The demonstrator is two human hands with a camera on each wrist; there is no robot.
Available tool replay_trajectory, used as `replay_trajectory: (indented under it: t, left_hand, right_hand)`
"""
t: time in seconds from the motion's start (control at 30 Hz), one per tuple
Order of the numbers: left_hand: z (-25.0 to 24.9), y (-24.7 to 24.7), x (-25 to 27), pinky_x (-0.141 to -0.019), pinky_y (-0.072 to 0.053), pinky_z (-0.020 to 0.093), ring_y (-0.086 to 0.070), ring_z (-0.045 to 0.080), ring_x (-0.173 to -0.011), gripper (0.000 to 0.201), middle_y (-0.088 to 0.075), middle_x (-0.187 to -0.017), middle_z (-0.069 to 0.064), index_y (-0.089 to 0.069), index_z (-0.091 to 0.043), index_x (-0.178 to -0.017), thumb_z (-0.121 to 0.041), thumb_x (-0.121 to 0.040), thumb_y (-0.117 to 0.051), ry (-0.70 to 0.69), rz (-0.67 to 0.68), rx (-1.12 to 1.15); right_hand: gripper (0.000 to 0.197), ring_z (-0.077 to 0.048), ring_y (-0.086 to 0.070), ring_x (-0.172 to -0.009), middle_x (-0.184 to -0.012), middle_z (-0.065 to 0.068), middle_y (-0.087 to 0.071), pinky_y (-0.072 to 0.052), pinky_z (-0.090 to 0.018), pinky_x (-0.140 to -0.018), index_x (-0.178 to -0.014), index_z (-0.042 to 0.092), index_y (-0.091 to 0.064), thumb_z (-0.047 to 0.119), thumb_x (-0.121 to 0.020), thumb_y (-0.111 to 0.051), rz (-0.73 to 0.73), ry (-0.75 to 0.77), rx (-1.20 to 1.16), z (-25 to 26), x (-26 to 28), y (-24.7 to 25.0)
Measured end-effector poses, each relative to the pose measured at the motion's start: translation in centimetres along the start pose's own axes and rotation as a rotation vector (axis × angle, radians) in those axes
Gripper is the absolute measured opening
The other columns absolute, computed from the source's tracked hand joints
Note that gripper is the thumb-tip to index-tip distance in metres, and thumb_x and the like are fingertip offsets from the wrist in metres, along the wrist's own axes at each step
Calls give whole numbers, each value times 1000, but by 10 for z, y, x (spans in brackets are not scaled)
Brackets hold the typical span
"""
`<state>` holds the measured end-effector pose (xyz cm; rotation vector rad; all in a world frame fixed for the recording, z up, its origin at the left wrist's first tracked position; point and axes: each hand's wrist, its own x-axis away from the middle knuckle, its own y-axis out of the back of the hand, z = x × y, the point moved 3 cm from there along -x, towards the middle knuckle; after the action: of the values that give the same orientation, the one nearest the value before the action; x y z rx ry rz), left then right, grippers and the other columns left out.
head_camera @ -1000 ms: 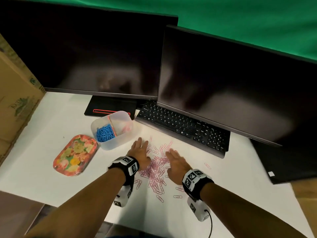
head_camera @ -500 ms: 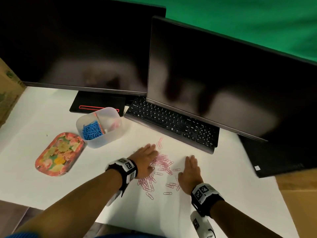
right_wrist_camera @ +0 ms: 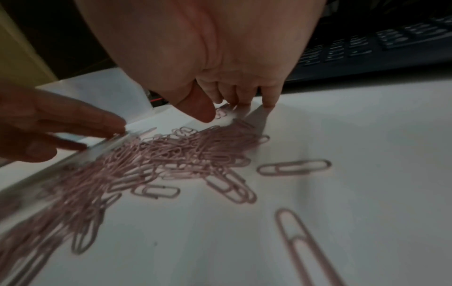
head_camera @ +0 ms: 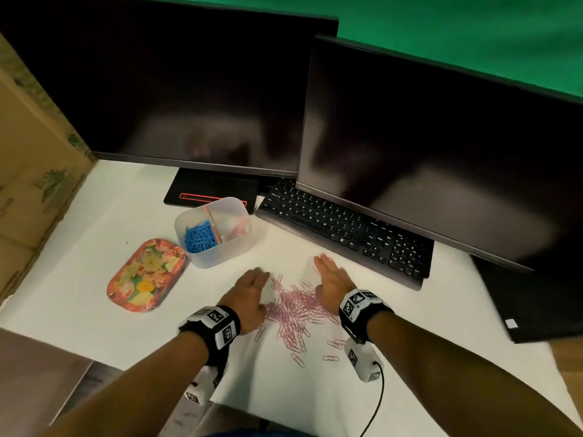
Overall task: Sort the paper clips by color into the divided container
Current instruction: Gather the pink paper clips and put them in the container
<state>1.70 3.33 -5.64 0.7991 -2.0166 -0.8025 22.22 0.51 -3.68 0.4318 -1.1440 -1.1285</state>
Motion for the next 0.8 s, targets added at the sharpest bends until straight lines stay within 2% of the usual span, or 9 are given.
replay_trajectory:
  t: [0.1, 0.2, 0.27, 0.33, 0.37, 0.47, 0.53, 0.63, 0.8]
  left_hand:
    - [-15, -11, -5, -121, -7, 27, 1, 18, -149, 76, 1, -162, 2, -7, -16, -154, -18, -90, -49, -112, 80, -79]
    - [-31, -21, -10, -122, -10, 31, -3, 16, -149, 78, -3, -162, -1, -9, -21, -154, -19, -88, -50, -172, 165, -94]
    - [-41, -24, -11, -119, -23, 34, -19, 18, -146, 76, -18, -159, -1, -19, -25, -152, -18, -84, -53, -227, 190, -56]
    - [-47, -24, -10, -113, -34, 33, -38, 19, -137, 70, -38, -151, -1, -34, -27, -147, -18, -81, -55, -285, 149, -8]
    - [-49, -23, -9, -110, -37, 33, -42, 19, -133, 66, -42, -147, -2, -38, -28, -144, -17, -80, -54, -298, 104, -3]
    - [-47, -18, -8, -104, -42, 38, -39, 21, -131, 62, -39, -144, -2, -41, -25, -141, -18, -82, -54, -208, -47, -54]
    - [-47, -19, -8, -103, -44, 40, -36, 23, -132, 63, -34, -145, 0, -37, -23, -142, -22, -83, -57, -129, -47, -105]
    - [-51, -21, -8, -101, -45, 39, -36, 23, -130, 62, -36, -143, 1, -39, -25, -141, -24, -82, -59, -126, -48, -72]
    - [-52, -12, -9, -105, -41, 35, -40, 20, -127, 55, -42, -136, -2, -48, -28, -135, -23, -82, -61, -95, -166, 141]
  right_hand:
    - [71, -13, 1, -149, -162, 5, 3, -3, -31, -122, -154, 19, -10, 5, -90, -40, 52, 131, 89, 8, 5, -6]
    - [66, -10, -12, -148, -161, 9, -10, -14, -28, -121, -151, 23, -22, 9, -91, -43, 50, 194, 116, 3, 13, -13]
    - [64, -12, -22, -146, -160, 9, -19, -18, -26, -120, -149, 26, -29, 12, -89, -46, 55, 190, 110, -5, 18, -14]
    - [63, -14, -27, -144, -157, 7, -27, -22, -28, -119, -148, 28, -32, 17, -88, -49, 44, 175, 102, -14, 23, -12]
    - [63, -15, -27, -144, -156, 6, -28, -24, -30, -118, -147, 29, -33, 19, -88, -52, 25, 165, 101, -18, 25, -9]
    - [66, -20, -28, -140, -154, 5, -28, -32, -36, -114, -146, 27, -33, 28, -86, -60, -18, 114, 142, -29, 28, -5]
    - [64, -22, -35, -133, -145, 2, -36, -40, -37, -107, -143, 26, -37, 31, -85, -63, -19, 74, 155, -27, 26, -6]
    - [40, -24, -50, -116, -123, -1, -49, -47, -35, -96, -129, 22, -53, 21, -89, -56, -52, 44, 139, -15, 16, -7]
    - [25, -27, -61, -101, -108, -6, -61, -52, -34, -87, -110, 18, -66, 14, -92, -48, -79, 5, 132, -7, 8, -9]
